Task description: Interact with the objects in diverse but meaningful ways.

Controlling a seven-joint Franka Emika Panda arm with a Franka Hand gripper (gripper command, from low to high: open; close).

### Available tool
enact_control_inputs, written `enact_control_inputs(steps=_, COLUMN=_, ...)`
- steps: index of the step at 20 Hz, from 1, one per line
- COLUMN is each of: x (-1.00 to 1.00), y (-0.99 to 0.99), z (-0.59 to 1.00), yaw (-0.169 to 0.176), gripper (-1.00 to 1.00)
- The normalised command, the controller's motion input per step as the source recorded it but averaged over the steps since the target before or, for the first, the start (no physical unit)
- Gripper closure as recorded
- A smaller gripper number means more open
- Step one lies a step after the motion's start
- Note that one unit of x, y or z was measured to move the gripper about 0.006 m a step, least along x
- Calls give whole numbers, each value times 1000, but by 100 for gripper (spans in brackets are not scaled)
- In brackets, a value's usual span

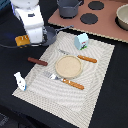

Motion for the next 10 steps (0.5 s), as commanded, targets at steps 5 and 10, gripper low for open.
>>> enact_control_inputs(steps=5, x=-14, y=48, z=-233, yaw=-62, gripper=100)
enact_control_inputs(steps=10, x=0, y=167, z=-254, yaw=-34, gripper=100)
